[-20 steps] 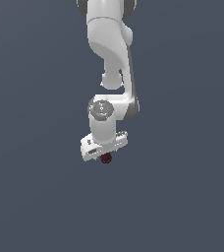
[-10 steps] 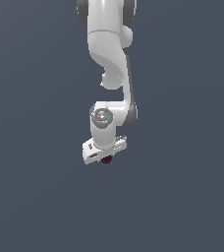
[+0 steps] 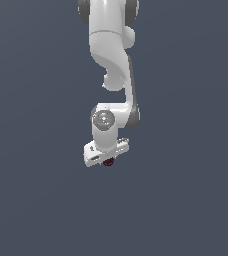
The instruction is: Pick up the object and move it to a goal position.
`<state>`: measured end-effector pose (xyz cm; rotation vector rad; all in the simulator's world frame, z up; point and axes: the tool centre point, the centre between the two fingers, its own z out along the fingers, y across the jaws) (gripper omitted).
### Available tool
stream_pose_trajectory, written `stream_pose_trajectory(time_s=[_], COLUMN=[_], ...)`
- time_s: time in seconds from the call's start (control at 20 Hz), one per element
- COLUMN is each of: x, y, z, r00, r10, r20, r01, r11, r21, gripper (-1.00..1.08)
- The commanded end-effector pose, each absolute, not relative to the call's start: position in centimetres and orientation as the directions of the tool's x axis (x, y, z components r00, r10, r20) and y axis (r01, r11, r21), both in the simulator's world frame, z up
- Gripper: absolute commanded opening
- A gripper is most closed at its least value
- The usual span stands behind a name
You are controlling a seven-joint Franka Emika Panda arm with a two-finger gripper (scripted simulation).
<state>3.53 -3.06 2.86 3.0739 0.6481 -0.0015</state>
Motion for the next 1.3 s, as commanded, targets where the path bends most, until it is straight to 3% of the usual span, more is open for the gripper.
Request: stream_pose_trajectory(time_s=[0.0,0.3,0.6,1.25], x=[3.6,4.5,6.6,10.4], y=[-3.1,-3.9,-6.1,-14.8], z=[2.9,5.1,11.0,36.1], r00=[0.915,0.921,0.932,0.926], r10=[0.404,0.390,0.354,0.213], r20=[0.000,0.021,0.077,0.312], r01=[0.404,0.389,0.351,0.171], r11=[-0.915,-0.921,-0.935,-0.973], r21=[0.000,0.014,0.047,0.155], gripper=[-1.00,-1.00,-1.00,-1.00])
